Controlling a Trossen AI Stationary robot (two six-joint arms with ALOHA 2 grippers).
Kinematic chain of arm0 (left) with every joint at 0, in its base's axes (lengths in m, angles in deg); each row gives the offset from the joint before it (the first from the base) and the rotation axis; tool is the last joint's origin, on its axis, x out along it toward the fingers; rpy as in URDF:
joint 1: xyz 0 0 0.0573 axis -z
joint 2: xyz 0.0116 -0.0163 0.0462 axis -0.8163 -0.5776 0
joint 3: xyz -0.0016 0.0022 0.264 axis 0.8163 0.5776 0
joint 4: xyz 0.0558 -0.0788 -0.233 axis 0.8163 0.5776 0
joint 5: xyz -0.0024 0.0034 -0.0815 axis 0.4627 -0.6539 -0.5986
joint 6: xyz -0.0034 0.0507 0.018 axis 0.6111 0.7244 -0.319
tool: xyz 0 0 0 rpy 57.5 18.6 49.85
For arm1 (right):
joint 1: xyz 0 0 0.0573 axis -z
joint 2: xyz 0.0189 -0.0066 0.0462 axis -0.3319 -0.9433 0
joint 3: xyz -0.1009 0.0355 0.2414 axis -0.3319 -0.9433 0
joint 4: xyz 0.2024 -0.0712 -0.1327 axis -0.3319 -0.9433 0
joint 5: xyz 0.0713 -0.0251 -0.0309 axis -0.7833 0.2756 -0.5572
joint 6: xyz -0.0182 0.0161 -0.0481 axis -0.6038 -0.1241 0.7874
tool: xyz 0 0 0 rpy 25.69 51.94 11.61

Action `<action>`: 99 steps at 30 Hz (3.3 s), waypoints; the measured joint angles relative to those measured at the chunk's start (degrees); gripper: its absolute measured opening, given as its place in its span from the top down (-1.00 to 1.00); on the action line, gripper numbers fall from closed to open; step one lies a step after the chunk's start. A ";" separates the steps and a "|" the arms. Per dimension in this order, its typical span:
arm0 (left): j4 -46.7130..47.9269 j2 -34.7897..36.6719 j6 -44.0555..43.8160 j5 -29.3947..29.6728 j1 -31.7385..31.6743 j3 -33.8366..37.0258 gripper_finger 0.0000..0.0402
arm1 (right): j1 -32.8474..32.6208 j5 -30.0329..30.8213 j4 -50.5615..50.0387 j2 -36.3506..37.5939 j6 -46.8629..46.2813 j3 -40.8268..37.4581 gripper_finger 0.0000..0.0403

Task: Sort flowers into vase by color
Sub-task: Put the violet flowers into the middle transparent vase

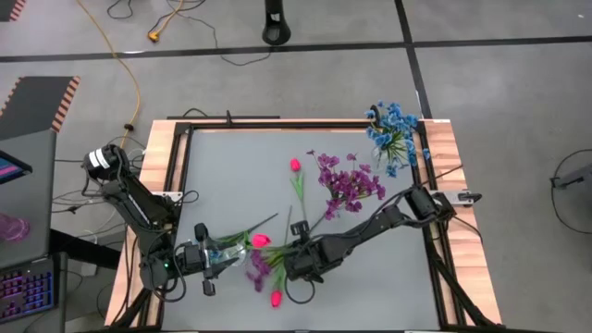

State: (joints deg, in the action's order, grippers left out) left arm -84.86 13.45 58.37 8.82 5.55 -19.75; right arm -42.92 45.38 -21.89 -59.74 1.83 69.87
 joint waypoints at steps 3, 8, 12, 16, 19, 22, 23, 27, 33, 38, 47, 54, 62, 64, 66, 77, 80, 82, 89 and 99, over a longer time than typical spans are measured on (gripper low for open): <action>0.00 0.00 0.00 0.00 0.00 0.00 0.18 | -0.66 0.00 0.02 0.00 -0.02 0.00 0.83; -0.01 0.00 0.00 0.00 0.00 0.00 0.18 | -1.45 0.00 -0.28 0.00 -0.14 1.13 0.83; -0.02 0.00 0.00 -0.05 0.00 0.00 0.18 | -1.86 0.00 -0.49 0.00 -1.07 3.33 0.83; -0.02 0.00 0.00 -0.84 0.00 0.00 0.18 | -2.15 0.02 -1.11 0.00 -1.65 5.31 0.83; -0.02 0.00 0.00 -1.25 0.02 0.02 0.18 | -2.55 0.01 -2.43 0.00 -1.72 6.15 0.83; -0.03 0.00 0.00 -1.44 0.00 0.02 0.18 | -3.00 0.00 -4.48 0.00 -3.27 6.82 0.83; -0.04 0.00 0.00 -1.45 0.01 0.02 0.18 | -3.14 0.03 -5.18 0.00 -3.87 7.02 0.83; -0.04 0.00 0.00 -1.46 0.02 0.02 0.18 | -4.01 0.03 -8.96 0.00 -7.30 7.66 0.83; -0.04 0.00 0.00 -1.49 0.02 0.02 0.18 | -5.11 0.27 -13.33 0.87 -11.66 8.02 0.84; -0.04 0.00 0.00 -1.53 0.00 0.02 0.18 | -6.23 2.26 -17.28 2.72 -14.73 8.02 0.84; -0.02 0.02 0.00 -1.51 0.01 0.02 0.18 | -9.95 6.86 -27.02 6.06 -25.24 8.02 0.84; -0.04 0.02 0.00 -1.50 0.00 0.02 0.18 | -13.36 9.99 -32.11 6.78 -32.17 8.02 0.84; -0.04 0.02 0.00 -1.49 0.02 0.02 0.18 | -17.45 13.91 -36.84 7.58 -39.22 8.00 0.84; -0.07 0.02 0.00 -1.48 0.02 0.02 0.18 | -18.70 15.23 -37.00 8.78 -40.12 8.00 0.84; -0.06 0.02 0.02 -1.47 0.00 0.02 0.18 | -20.11 17.87 -36.78 10.44 -40.56 8.00 0.84; 0.00 0.02 0.02 -2.03 -1.88 0.02 0.18 | -29.15 47.19 -32.19 21.02 -46.14 2.11 0.85; 0.00 0.02 0.16 -3.80 -2.93 0.02 0.18 | -29.55 54.70 -28.53 22.97 -46.51 -0.98 0.85; -0.01 0.02 0.13 -5.21 -3.64 0.02 0.18 | -29.18 57.84 -26.77 23.83 -46.70 -2.50 0.85; -0.02 0.02 0.09 -7.61 -5.10 0.02 0.18 | -25.64 60.05 -25.34 24.62 -51.17 -4.46 0.85; 0.00 0.02 0.46 -7.58 -5.16 0.02 0.18 | -22.32 50.41 -7.38 24.52 -36.40 -4.46 0.86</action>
State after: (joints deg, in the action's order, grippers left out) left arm -84.86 13.47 58.83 1.24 0.39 -19.73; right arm -65.24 95.79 -29.27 -35.22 -34.56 65.41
